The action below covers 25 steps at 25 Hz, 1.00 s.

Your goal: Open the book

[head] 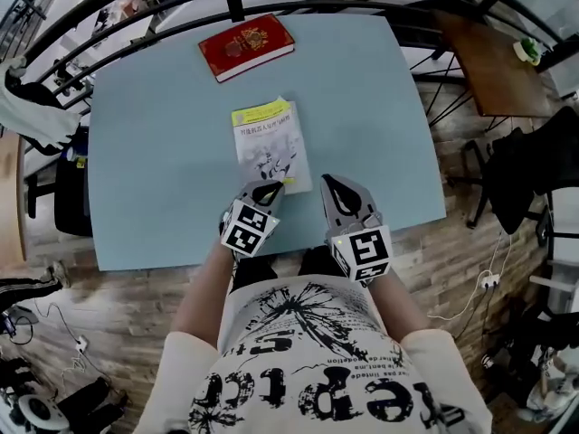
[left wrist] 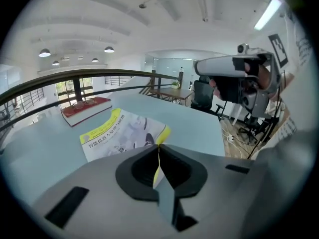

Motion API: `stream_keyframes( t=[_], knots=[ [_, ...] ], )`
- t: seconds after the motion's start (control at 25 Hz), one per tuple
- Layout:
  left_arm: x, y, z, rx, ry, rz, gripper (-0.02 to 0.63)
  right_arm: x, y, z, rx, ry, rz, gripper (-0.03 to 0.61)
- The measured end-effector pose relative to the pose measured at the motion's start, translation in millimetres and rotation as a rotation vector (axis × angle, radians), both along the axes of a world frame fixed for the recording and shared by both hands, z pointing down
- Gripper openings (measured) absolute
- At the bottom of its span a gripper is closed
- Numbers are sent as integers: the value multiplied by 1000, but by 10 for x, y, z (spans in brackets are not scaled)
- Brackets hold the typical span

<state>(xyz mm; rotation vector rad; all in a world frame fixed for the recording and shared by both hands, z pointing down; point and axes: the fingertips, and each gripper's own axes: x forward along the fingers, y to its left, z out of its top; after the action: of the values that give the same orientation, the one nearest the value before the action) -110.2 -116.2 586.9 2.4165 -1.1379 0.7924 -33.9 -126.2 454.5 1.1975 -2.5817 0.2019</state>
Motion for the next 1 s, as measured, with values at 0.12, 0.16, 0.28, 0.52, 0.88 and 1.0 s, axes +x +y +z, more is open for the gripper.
stream_keyframes(
  t=[0.12, 0.16, 0.28, 0.52, 0.88, 1.0],
  knots=[
    [-179, 29, -161, 34, 35, -73, 20, -156, 24, -36, 10, -1, -44, 11],
    [-242, 39, -211, 45, 51, -99, 20, -211, 35, -42, 12, -1, -59, 11],
    [-452, 70, -334, 76, 101, -177, 18, -375, 73, -43, 14, 0, -105, 11],
    [-889, 185, -485, 127, 158, -338, 18, -673, 165, -49, 24, 8, -198, 11],
    [-1511, 516, -453, 137, 170, -535, 18, -1036, 293, -77, 36, 12, -283, 11],
    [-1692, 609, -368, 121, 170, -593, 18, -1141, 339, -48, 34, 20, -307, 11]
  ],
)
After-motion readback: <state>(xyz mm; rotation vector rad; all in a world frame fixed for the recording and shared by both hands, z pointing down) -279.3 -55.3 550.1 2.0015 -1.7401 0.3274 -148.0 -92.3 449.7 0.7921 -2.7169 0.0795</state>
